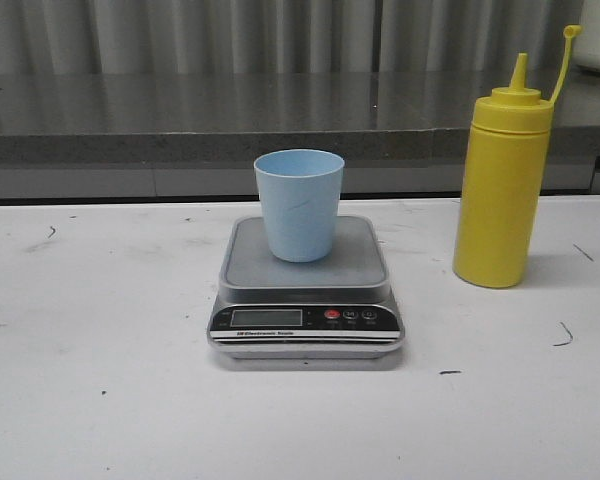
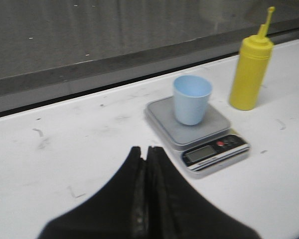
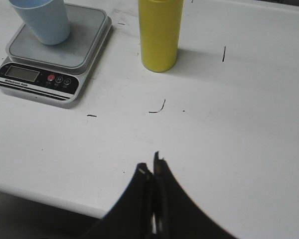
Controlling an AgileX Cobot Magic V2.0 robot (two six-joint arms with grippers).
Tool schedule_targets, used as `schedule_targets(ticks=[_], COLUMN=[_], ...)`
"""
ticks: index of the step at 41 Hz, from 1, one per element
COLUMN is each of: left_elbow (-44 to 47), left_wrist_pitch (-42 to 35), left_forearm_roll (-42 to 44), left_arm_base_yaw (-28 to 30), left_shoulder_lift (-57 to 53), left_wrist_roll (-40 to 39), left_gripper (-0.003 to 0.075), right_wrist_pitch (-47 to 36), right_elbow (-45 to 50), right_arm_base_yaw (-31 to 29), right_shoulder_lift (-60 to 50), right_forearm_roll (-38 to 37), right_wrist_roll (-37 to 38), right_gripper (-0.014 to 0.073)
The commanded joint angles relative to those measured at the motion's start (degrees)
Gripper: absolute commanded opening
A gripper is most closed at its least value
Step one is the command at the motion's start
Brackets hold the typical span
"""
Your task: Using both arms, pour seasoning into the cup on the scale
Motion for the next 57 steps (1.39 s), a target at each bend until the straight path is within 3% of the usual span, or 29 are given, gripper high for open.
schedule_targets(ticks=[1, 11, 23, 57], left_elbow=[3.2, 22.9, 34.8, 34.6], left_wrist_pitch=[-7.6, -27.6, -39.1, -39.6], left_forearm_roll=[2.5, -0.5, -7.4, -7.4], left_arm_base_yaw=[5.3, 18.4, 23.6, 23.6], left_shoulder_lift=[-2.0, -12.7, -17.7, -17.6], left_wrist_roll=[-0.4, -0.4, -0.4, -0.4], left_gripper=[-0.0020, -0.0020, -0.0020, -0.0020], right_wrist_pitch=[-3.4, -3.4, -3.4, -3.2], right_elbow=[-1.8, -1.8, -1.8, -1.8], right_arm_base_yaw=[0.0, 0.0, 0.0, 0.0], right_shoulder_lift=[0.3, 0.3, 0.3, 0.3], right_forearm_roll=[-0.2, -0.2, -0.2, -0.2], right_wrist_roll=[-0.8, -0.8, -0.8, -0.8], right_gripper=[-0.0068, -0.0068, -0.0069, -0.0069])
